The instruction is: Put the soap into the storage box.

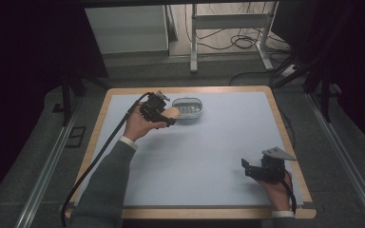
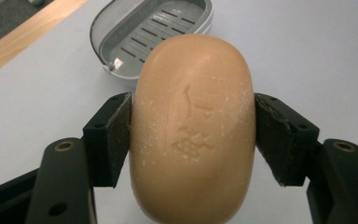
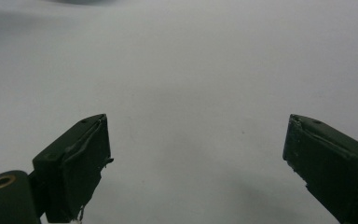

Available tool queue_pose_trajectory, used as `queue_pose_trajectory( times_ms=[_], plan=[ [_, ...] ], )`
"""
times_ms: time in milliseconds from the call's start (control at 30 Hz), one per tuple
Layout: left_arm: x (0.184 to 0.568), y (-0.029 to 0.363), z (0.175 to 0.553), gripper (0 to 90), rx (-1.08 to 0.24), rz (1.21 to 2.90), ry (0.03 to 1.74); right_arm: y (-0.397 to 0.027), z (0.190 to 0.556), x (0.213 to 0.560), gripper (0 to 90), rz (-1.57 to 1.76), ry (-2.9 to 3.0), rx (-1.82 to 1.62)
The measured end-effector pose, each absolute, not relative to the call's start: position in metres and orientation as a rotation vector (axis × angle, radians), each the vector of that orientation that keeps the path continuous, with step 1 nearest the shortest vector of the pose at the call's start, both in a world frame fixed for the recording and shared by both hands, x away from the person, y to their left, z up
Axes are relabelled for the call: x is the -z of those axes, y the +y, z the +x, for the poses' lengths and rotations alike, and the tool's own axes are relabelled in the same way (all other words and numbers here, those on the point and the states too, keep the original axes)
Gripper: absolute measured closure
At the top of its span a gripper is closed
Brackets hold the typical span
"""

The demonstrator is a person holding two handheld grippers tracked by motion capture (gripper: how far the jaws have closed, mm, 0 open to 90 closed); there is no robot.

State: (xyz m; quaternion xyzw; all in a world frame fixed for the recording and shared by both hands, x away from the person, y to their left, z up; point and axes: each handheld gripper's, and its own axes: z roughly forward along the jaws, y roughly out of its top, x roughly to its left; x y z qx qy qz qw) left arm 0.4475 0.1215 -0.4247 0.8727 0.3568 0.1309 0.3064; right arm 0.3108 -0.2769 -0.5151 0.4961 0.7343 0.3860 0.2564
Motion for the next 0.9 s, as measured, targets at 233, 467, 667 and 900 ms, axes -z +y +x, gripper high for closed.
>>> queue_pose_trajectory(
  times_ms=[233,467,667,900],
  plan=[
    [0.421,0.111,0.454,32.7,-0.347,2.306,0.932,-0.279,0.311,0.514,7.4,1.351,1.984,-1.052],
    [0.423,0.103,0.46,32.7,-0.34,2.304,0.93,-0.278,0.311,0.515,7.4,1.35,1.992,-1.051],
    [0.424,0.101,0.466,32.7,-0.343,2.306,0.927,-0.278,0.31,0.513,7.4,1.324,1.996,-1.064],
    [0.426,0.102,0.474,32.7,-0.344,2.328,0.937,-0.277,0.31,0.513,7.4,1.313,1.996,-1.07]
  ],
)
